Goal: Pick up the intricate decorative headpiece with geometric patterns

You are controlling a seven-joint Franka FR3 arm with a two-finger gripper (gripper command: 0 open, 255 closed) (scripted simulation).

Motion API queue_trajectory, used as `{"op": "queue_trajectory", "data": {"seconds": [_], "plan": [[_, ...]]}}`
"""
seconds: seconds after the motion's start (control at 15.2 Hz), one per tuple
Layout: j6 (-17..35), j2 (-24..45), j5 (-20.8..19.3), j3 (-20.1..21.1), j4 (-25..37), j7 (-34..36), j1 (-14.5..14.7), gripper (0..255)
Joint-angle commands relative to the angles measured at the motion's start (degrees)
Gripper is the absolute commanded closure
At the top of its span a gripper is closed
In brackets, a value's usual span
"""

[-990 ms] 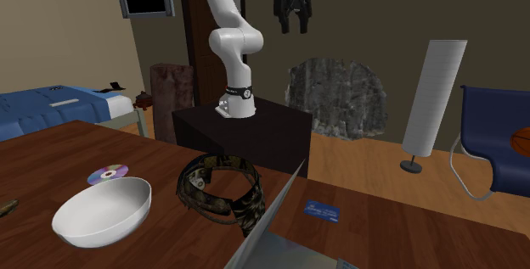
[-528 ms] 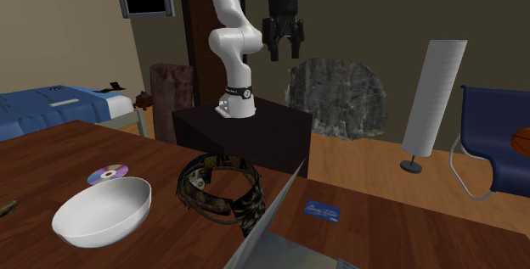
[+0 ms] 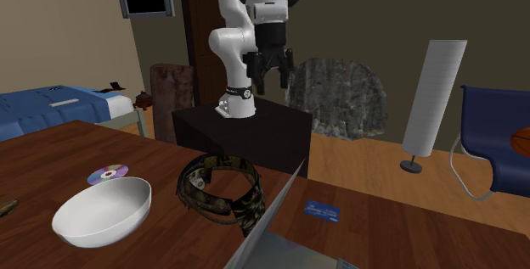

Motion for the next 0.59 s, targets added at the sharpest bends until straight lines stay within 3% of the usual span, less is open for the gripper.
{"op": "queue_trajectory", "data": {"seconds": [0.0, 0.53], "plan": [[2.7, 4.6, 1.6, -1.6, 1.5, -2.8, -0.1, 0], [9.5, 22.8, 11.9, -4.3, 9.8, -15.4, -2.8, 0]]}}
